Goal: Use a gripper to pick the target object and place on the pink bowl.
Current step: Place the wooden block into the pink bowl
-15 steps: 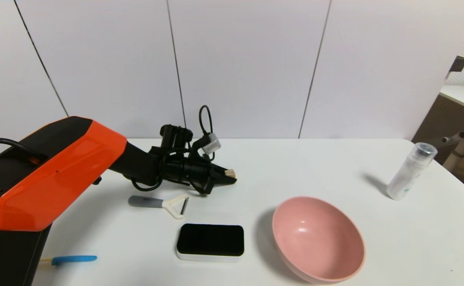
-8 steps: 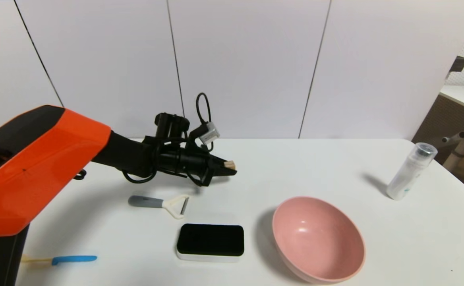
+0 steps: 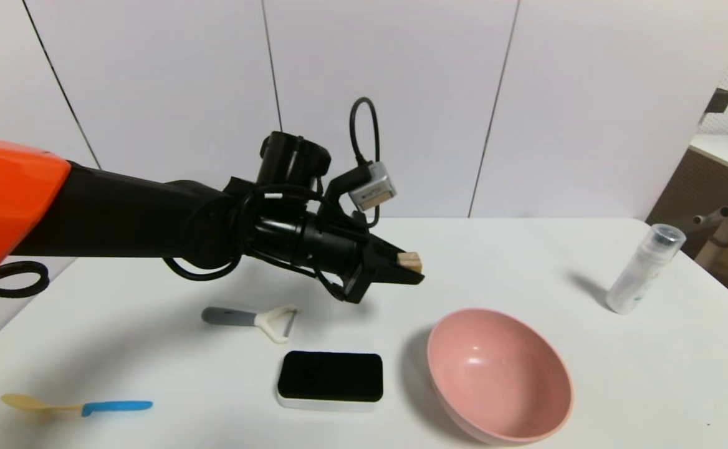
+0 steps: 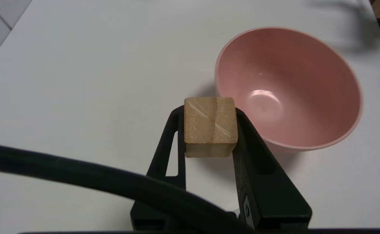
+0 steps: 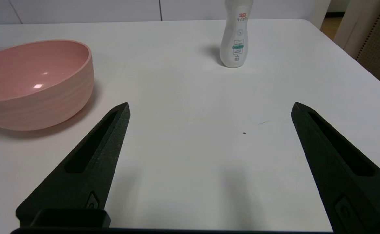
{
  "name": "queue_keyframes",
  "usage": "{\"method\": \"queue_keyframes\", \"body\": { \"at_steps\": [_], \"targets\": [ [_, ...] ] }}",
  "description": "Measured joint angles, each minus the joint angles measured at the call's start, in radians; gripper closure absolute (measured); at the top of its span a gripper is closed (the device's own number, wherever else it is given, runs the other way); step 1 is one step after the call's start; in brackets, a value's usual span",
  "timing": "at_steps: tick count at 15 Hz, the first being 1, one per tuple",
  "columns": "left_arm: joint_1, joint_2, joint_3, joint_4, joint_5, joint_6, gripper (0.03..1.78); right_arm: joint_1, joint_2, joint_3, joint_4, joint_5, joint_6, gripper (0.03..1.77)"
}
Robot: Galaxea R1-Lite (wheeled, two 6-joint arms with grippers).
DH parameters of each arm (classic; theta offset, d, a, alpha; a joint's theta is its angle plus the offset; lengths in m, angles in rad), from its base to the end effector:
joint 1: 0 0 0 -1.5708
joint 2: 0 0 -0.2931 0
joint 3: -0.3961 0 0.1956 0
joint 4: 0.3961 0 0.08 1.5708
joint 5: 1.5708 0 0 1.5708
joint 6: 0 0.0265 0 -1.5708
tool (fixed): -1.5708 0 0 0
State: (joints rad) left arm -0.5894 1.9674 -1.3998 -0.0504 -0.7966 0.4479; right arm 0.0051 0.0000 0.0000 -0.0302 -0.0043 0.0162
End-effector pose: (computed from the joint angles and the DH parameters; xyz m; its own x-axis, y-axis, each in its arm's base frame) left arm 0.3150 -0.2334 0.1883 0.1077 -0.9321 -0.3457 0.9939 0.0934 0.0578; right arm -0.0062 -0.0001 0.0787 0.9995 0.0008 0.0302 -0.0013 0.9999 0.0163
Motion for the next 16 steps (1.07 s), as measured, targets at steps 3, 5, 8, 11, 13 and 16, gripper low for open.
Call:
{"method": "queue_keyframes", "body": {
  "at_steps": [3,5,8,11,13,16],
  "targets": [
    [-0.121,-0.017,-0.004,-0.001,0.035,-0.001,1.37,0.0,0.0,0.0,0.0,-0.001,0.0,0.09],
    [-0.197,-0.004,-0.011,-0.002,0.052,-0.001,1.37,0.0,0.0,0.0,0.0,-0.001,0.0,0.09],
    [-0.288,0.046,-0.058,-0.003,0.083,-0.001,1.37,0.0,0.0,0.0,0.0,-0.001,0.0,0.09],
    [-0.342,0.098,-0.097,-0.003,0.094,-0.004,1.37,0.0,0.0,0.0,0.0,-0.001,0.0,0.09],
    [-0.353,0.116,-0.101,-0.003,0.095,-0.006,1.37,0.0,0.0,0.0,0.0,0.0,0.0,0.09],
    [-0.351,0.129,-0.103,0.0,0.104,-0.007,1.37,0.0,0.0,0.0,0.0,0.0,0.0,0.09]
  ]
}}
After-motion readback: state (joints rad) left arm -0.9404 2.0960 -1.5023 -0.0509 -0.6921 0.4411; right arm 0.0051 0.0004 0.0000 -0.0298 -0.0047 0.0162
